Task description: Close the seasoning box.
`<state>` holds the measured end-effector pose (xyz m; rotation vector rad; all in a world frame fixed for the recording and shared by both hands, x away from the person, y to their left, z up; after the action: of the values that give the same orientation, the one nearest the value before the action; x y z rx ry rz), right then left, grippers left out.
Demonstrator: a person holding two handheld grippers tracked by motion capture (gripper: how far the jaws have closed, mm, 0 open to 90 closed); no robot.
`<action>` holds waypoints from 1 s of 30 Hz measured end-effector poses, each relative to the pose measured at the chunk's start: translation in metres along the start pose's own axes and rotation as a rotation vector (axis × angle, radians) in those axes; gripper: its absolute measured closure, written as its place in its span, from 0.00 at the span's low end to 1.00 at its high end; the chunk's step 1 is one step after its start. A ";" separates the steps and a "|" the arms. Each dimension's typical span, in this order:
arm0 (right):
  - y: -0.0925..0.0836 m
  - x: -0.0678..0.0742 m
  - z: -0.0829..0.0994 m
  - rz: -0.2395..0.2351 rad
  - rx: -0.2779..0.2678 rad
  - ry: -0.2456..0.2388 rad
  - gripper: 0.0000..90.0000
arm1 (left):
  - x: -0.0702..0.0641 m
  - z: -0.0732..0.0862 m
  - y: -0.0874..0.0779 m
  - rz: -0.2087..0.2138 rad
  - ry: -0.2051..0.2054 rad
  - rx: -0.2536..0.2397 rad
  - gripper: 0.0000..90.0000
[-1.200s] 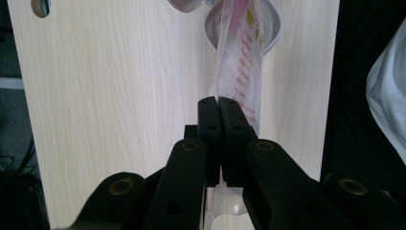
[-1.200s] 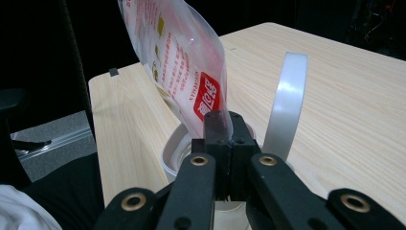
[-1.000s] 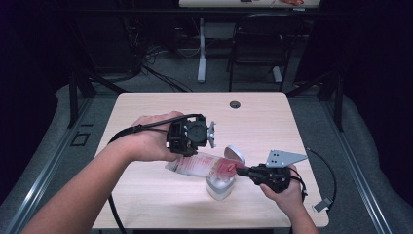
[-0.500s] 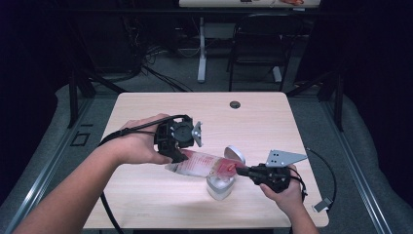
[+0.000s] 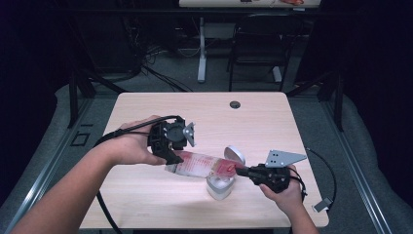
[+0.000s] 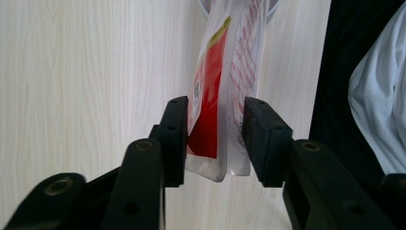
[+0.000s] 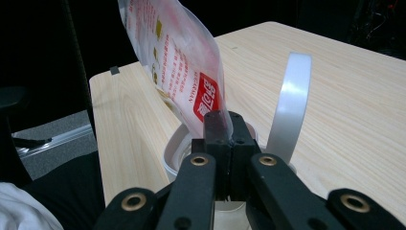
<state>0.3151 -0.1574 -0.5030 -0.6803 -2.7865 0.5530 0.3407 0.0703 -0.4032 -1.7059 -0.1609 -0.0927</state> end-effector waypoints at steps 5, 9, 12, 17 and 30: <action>0.000 0.000 0.000 -0.002 0.003 -0.002 1.00 | -0.002 0.000 0.002 0.014 0.002 0.017 0.83; 0.000 0.000 0.000 -0.004 0.002 -0.003 1.00 | -0.002 0.001 0.004 0.022 -0.008 0.023 0.88; 0.000 0.000 0.000 -0.004 0.002 -0.003 1.00 | -0.002 0.001 0.004 0.026 -0.008 0.027 0.89; 0.000 0.000 0.000 -0.008 0.003 -0.001 1.00 | -0.003 -0.001 0.002 0.021 -0.012 0.033 0.92; -0.002 0.000 0.001 -0.007 0.002 0.002 1.00 | -0.003 -0.011 -0.009 -0.001 0.014 0.062 0.97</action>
<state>0.3145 -0.1594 -0.5036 -0.6699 -2.7854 0.5535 0.3366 0.0607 -0.3936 -1.6431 -0.1532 -0.0992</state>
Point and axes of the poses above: each handheld gripper's, and its own axes: y roughly forward along the jaws, z roughly out of its underside, x roughly to its left, the point moved 7 cm from there along y, roughly forward along the jaws, and after that the axes turned 2 degrees about x, right-handed, at the moved point
